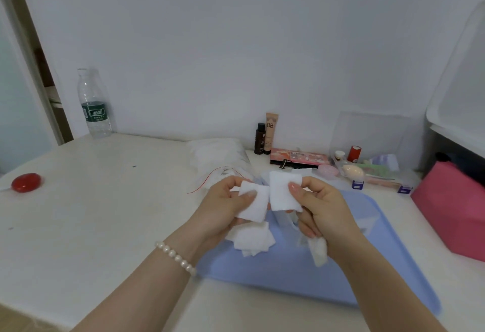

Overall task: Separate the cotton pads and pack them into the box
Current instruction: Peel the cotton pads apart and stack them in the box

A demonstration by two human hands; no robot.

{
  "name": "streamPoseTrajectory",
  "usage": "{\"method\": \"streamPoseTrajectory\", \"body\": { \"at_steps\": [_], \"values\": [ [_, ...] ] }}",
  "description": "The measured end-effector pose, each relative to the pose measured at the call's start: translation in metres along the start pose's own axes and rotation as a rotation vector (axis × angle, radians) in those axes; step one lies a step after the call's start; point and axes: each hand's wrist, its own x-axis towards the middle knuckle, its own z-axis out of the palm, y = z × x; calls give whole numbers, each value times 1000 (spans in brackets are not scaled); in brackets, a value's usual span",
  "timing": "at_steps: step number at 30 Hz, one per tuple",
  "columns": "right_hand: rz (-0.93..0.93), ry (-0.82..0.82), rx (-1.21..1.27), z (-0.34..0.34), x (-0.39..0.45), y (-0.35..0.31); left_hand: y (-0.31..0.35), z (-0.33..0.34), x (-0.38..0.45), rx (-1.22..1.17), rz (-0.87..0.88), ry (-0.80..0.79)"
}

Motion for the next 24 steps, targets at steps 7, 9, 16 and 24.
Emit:
{"method": "streamPoseTrajectory", "body": {
  "at_steps": [7,9,16,24],
  "values": [
    [-78,82,-122,4,2,15,-12,36,20,-202,-105,-142],
    [-133,114,-169,5,3,18,-16,36,23,-256,-133,-175],
    [-195,100,-321,7,1,21,-20,19,26,-329,-155,-179],
    [-185,159,-277,10,-9,17,-19,18,19,-361,-208,-257]
  ]
}}
